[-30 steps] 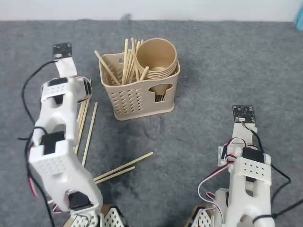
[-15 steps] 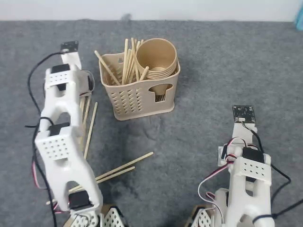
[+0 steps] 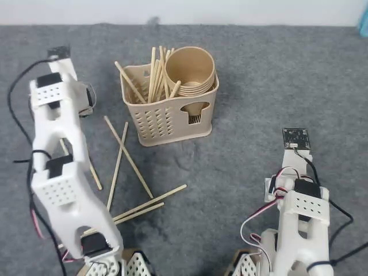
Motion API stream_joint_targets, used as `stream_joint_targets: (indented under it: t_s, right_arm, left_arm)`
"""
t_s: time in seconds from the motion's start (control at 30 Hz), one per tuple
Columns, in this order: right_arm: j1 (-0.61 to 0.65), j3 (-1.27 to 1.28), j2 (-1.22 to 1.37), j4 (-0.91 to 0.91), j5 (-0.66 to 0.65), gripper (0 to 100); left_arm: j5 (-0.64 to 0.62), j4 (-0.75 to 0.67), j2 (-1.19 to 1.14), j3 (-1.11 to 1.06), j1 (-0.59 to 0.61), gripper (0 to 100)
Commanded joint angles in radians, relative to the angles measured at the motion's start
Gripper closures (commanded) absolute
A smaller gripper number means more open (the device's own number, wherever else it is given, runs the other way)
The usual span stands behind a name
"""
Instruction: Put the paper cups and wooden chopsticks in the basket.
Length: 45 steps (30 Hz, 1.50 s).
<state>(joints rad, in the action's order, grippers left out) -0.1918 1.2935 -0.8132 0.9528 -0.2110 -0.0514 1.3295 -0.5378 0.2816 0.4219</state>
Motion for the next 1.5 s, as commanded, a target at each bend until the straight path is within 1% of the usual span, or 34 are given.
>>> stream_joint_targets:
  t_s: [0.0, 0.23, 0.53, 0.6, 0.7, 0.77, 0.87, 0.93, 1.03, 1.13, 1.27, 1.33, 1.4, 1.47]
  right_arm:
    - [0.004, -0.005, -0.028, -0.01, -0.017, 99.0]
    - [0.004, -0.005, -0.028, -0.008, -0.017, 99.0]
    - [0.005, -0.005, -0.028, -0.008, -0.017, 99.0]
    - [0.008, -0.005, -0.027, -0.008, -0.017, 99.0]
    - [0.01, -0.005, -0.024, -0.01, -0.017, 99.0]
    - [0.01, -0.005, -0.022, -0.01, -0.017, 99.0]
    - [0.01, -0.005, -0.022, -0.01, -0.017, 99.0]
    - [0.01, -0.005, -0.022, -0.01, -0.017, 99.0]
    - [0.01, -0.005, -0.022, -0.008, -0.017, 99.0]
    - [0.01, -0.005, -0.022, -0.008, -0.017, 99.0]
    - [0.008, -0.005, -0.022, -0.008, -0.015, 99.0]
    - [0.008, -0.005, -0.022, -0.008, -0.015, 99.0]
    - [0.008, -0.005, -0.022, -0.008, -0.015, 99.0]
    - [0.008, -0.005, -0.022, -0.008, -0.014, 99.0]
  left_arm:
    - [0.005, 0.044, 0.135, 0.028, 0.009, 99]
    - [0.008, 0.048, 0.175, 0.025, 0.043, 99]
    - [0.011, 0.037, 0.169, -0.022, 0.16, 99]
    - [0.011, -0.002, 0.169, -0.061, 0.184, 99]
    - [0.011, -0.104, 0.169, -0.143, 0.215, 98]
    - [0.009, -0.155, 0.169, -0.206, 0.224, 95]
    - [0.006, -0.192, 0.169, -0.263, 0.233, 87]
    - [0.006, -0.206, 0.169, -0.283, 0.239, 84]
    - [0.006, -0.244, 0.169, -0.314, 0.247, 84]
    - [0.006, -0.318, 0.164, -0.343, 0.259, 84]
    - [0.005, -0.385, 0.087, -0.34, 0.273, 84]
    - [0.005, -0.391, 0.034, -0.309, 0.273, 84]
    - [0.005, -0.368, -0.018, -0.26, 0.272, 84]
    - [0.005, -0.316, -0.068, -0.206, 0.262, 84]
